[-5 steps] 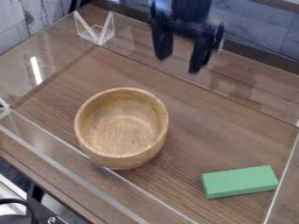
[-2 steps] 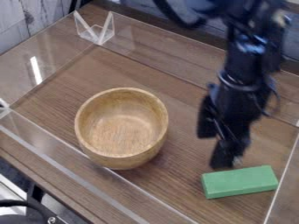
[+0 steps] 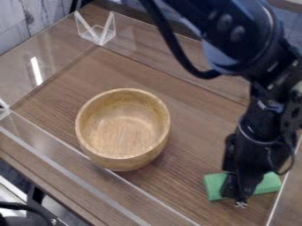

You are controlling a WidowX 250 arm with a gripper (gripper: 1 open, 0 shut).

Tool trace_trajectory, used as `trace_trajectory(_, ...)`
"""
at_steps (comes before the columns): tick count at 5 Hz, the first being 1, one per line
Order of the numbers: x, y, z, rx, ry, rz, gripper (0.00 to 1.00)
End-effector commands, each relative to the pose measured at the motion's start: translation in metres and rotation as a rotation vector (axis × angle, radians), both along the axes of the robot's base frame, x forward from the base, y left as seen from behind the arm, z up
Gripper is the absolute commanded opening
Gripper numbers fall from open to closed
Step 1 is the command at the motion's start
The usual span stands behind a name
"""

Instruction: Put green stick into wooden bowl

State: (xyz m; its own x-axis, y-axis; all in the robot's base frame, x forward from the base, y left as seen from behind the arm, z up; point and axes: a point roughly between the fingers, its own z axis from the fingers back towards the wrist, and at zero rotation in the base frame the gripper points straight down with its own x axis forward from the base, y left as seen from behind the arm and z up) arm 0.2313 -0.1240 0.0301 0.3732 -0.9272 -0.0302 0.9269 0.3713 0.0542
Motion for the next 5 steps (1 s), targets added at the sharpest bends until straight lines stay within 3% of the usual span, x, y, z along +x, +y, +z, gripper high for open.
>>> trace_trajectory(1,-0.001,0.001,-0.003,0.002,-0.067,-0.024,1.0)
trace_trajectory(2,-0.005,0.007,-0.005,0.001,-0.093,-0.034,1.0)
trace_trajectory(5,0.008,0.012,-0.006,-0.02,-0.115,-0.033,1.0)
